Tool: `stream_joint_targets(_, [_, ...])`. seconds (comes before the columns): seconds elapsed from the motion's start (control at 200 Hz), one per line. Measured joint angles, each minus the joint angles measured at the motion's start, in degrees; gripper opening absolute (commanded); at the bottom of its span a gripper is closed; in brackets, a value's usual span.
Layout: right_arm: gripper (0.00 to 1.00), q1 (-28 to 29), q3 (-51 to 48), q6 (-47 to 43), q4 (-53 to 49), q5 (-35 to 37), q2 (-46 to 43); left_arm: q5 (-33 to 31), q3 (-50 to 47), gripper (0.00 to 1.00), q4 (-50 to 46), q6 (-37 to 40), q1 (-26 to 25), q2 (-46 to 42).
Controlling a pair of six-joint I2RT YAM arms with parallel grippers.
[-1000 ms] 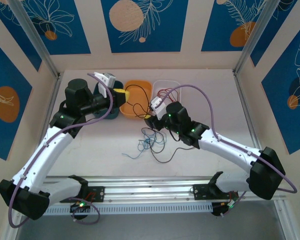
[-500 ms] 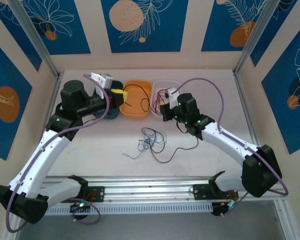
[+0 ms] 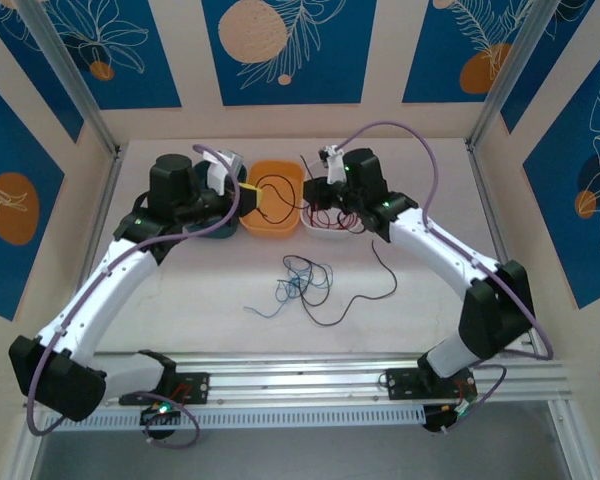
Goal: Untangle the cables
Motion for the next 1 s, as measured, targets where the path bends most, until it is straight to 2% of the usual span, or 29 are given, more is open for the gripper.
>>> stream_joint_targets(0.18, [0.0,-0.04,9.84,1.9,-4.26,-0.55,9.73,-5.25,1.44,0.0,0.15,1.16,0.0,6.01])
stream_joint_targets(0.445, [0.0,-0.52,22.01,4.7,-12.61,4.2,21.57,-14.25,3.82,0.0,3.08,1.4,0.0,17.81])
stream_joint_targets(0.755, [0.0,-0.52,32.83,5.14,-20.7,7.5,32.74,-19.1,6.19,0.0,6.14,-1.05,0.0,29.35])
stream_joint_targets(1.0, [0.11,-0.48,41.09,4.92,-25.57,8.79,39.19,-23.47,9.4,0.0,6.78,-3.5,0.0,34.86])
